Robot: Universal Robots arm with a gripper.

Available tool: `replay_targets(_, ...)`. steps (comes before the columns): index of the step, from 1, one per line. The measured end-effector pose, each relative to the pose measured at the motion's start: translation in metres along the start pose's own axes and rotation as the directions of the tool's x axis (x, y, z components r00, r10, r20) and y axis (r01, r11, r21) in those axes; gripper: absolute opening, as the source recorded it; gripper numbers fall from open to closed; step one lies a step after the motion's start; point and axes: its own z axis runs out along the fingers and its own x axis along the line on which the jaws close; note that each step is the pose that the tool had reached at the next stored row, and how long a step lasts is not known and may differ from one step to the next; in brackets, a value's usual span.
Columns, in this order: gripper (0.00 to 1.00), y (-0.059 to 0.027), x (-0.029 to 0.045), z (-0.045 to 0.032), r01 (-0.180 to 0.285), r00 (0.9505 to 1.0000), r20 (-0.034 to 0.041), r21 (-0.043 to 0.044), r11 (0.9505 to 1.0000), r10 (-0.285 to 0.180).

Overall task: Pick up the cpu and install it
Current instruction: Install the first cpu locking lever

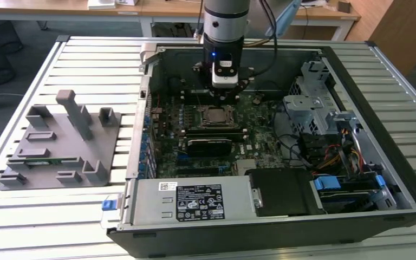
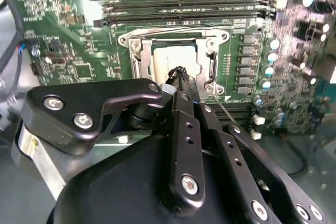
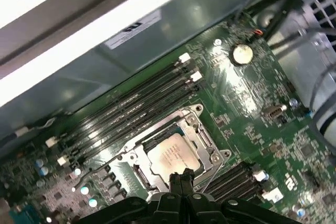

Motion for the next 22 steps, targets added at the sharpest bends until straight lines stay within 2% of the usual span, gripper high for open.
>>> replay_targets(3, 0.11, 0.0000, 0.0000, 0.0001, 0.055, 0.9985, 0.0008, -0.0017, 0.9985, -0.055)
replay_targets(6, 0.11, 0.0000, 0.0000, 0.0001, 0.107, 0.9943, 0.0015, -0.0030, 0.9943, -0.107)
replay_targets(13, 0.11, 0.0000, -0.0002, -0.0087, 0.129, 0.9916, -0.0033, -0.0014, 0.9916, -0.129)
replay_targets(17, 0.11, 0.0000, -0.0002, -0.0088, 0.199, 0.9800, -0.0022, -0.0031, 0.9800, -0.199)
replay_targets(22, 0.11, 0.0000, -0.0002, -0.0088, 0.286, 0.9582, -0.0002, -0.0053, 0.9582, -0.286)
